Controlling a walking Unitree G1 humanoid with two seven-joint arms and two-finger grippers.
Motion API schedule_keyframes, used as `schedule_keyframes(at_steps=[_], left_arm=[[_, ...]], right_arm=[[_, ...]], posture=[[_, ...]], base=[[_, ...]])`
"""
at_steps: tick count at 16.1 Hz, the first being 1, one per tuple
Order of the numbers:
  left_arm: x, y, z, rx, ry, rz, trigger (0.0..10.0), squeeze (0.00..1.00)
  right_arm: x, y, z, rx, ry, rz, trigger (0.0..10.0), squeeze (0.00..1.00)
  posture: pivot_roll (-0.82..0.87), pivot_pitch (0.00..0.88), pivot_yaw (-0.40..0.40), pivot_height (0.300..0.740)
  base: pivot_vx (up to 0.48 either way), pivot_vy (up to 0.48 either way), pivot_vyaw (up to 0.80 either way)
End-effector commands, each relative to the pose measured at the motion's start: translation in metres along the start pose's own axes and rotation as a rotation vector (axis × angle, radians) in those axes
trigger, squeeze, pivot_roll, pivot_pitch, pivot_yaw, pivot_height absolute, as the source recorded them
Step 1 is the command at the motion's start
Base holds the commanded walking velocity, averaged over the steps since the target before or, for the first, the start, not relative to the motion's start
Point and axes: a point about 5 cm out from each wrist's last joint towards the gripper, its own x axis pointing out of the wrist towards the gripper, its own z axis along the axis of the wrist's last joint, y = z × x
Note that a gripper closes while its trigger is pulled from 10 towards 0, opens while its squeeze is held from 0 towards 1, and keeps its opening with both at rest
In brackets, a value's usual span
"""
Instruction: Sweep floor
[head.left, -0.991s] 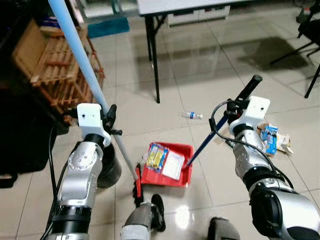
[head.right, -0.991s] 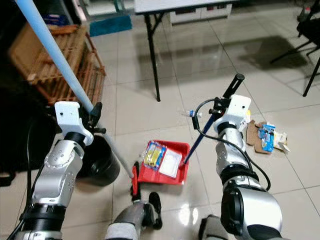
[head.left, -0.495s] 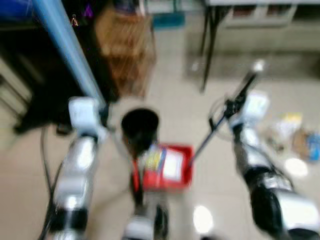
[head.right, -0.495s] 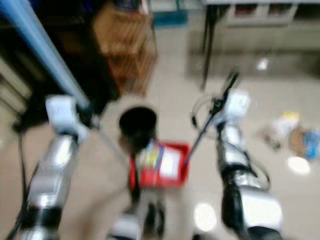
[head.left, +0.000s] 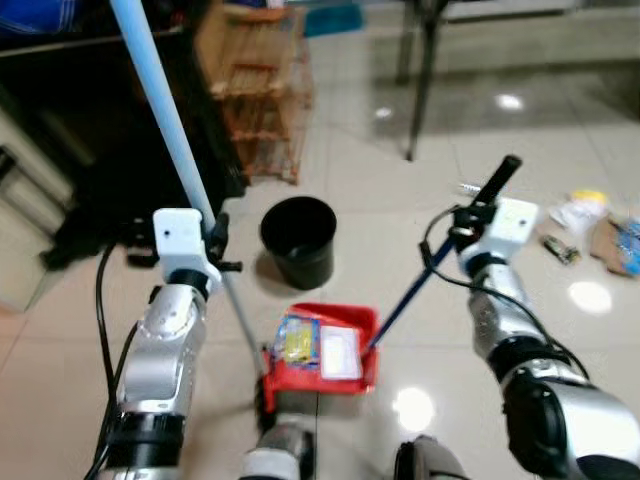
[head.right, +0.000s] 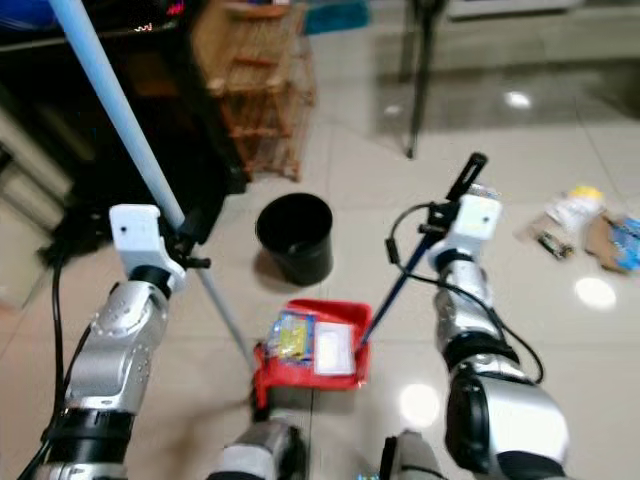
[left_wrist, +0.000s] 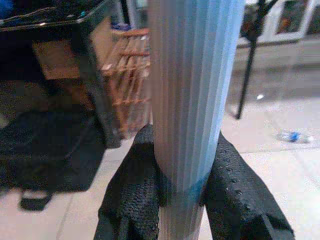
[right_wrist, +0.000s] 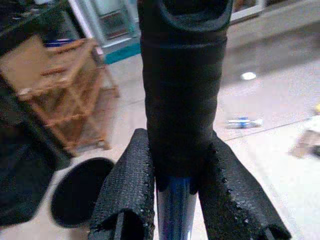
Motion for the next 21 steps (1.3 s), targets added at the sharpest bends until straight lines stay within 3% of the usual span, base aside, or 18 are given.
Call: schedule_keyframes(at_steps=[1,4,21], left_arm=[[-0.001,0.013,0.01,0.014,-0.044,0.046,10.0,0.0],[-0.002,0.014,0.009,0.055,-0.047,0.048,10.0,0.0],[-0.001,0.019,0.022,0.054,-0.089,0.057,10.0,0.0]], right_arm=[[0.004,0.014,0.007,0.017,-0.039,0.034,10.0,0.0],[0.005,0.014,0.008,0.018,-0.038,0.036,10.0,0.0],[0.003,0.019,0.003,0.027,-0.023,0.054,10.0,0.0]], posture=[[0.05,0.156,0.118,0.74],[0.06,0.154,0.117,0.74],[0.07,0.172,0.117,0.74]], base=[[0.0,0.48,0.0],[0.0,0.16,0.0],[0.04,0.0,0.0]])
